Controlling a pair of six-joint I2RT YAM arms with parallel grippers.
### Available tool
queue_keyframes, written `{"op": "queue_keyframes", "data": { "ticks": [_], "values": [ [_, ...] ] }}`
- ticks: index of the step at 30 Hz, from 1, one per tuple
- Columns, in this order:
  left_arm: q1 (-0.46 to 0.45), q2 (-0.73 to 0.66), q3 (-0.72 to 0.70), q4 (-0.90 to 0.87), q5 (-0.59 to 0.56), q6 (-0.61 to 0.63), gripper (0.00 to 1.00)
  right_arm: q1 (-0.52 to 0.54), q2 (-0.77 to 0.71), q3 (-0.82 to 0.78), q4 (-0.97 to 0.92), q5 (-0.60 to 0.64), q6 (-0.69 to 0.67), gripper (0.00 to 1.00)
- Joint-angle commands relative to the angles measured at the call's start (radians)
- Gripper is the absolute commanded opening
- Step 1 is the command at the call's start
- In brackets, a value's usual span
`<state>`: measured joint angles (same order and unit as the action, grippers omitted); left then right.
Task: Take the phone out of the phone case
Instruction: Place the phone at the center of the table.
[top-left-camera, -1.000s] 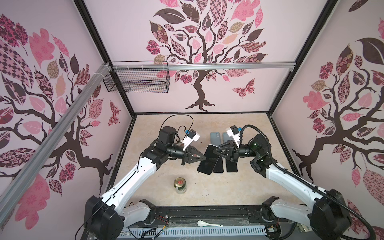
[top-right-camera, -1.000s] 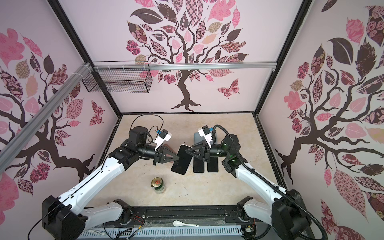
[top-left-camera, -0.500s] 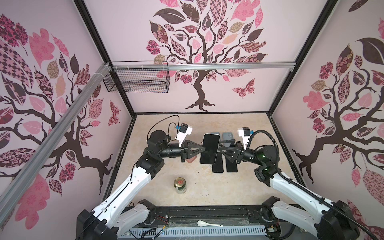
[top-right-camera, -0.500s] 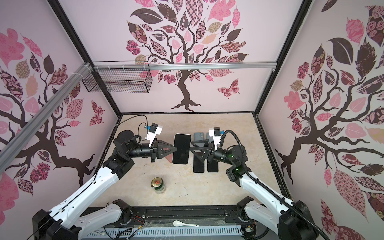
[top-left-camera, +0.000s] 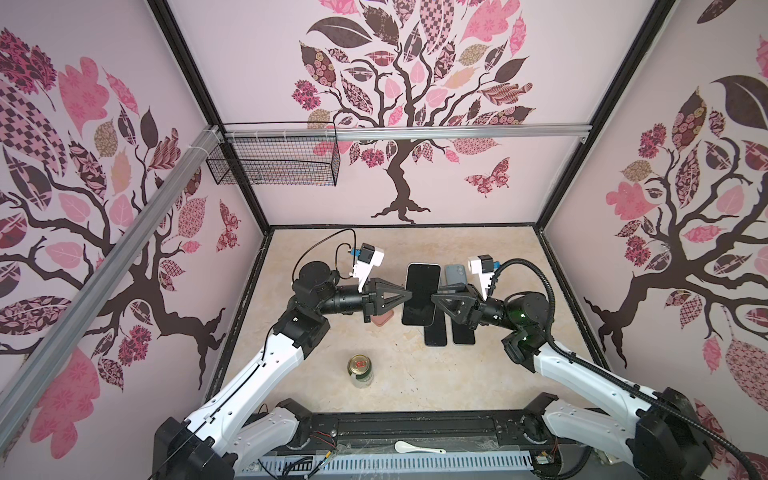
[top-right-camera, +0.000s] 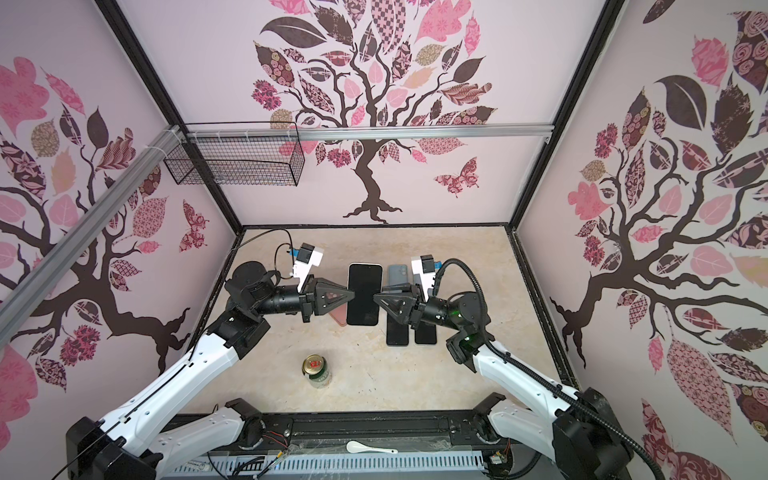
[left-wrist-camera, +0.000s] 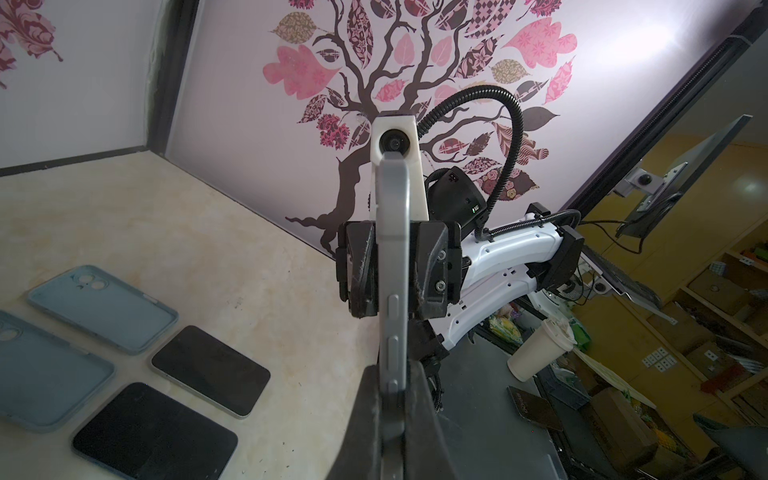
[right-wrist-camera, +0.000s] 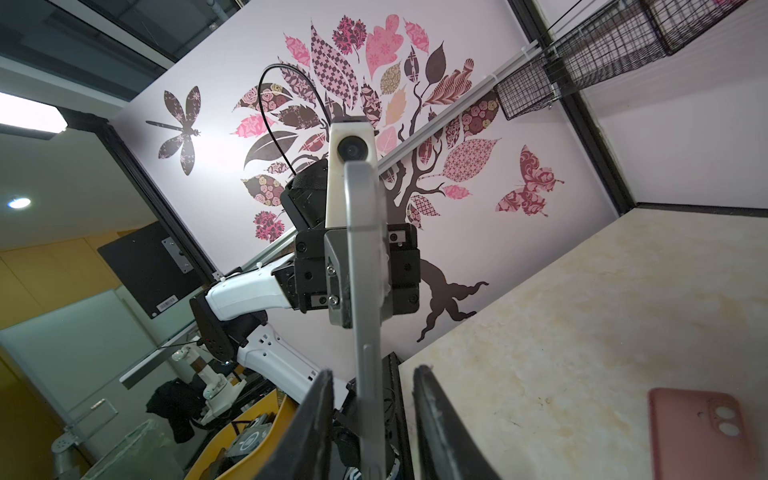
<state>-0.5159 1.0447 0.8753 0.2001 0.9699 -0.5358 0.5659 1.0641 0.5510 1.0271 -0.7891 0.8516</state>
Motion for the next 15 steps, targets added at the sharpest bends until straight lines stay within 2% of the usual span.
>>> {"op": "queue_keyframes", "data": {
  "ticks": [1,11,13,14,15],
  "values": [
    [-0.003,0.000,-0.022,0.051,-0.005,-0.003,0.00,0.009,0.011,0.038,0.078,-0.011,0.022,0.26],
    [-0.003,0.012,-0.037,0.027,-0.024,0.012,0.00,0.008,0.004,0.011,0.096,0.004,0.025,0.00],
    [-0.003,0.008,-0.034,0.004,-0.029,0.023,0.00,0.008,-0.003,0.009,0.081,0.009,0.011,0.00],
    [-0.004,0.007,-0.032,-0.008,-0.033,0.029,0.02,0.008,-0.009,0.006,0.074,0.015,0.001,0.00],
    [-0.003,0.006,-0.027,-0.023,-0.042,0.037,0.15,0.009,-0.013,0.002,0.062,0.022,-0.010,0.00]
  ]
}}
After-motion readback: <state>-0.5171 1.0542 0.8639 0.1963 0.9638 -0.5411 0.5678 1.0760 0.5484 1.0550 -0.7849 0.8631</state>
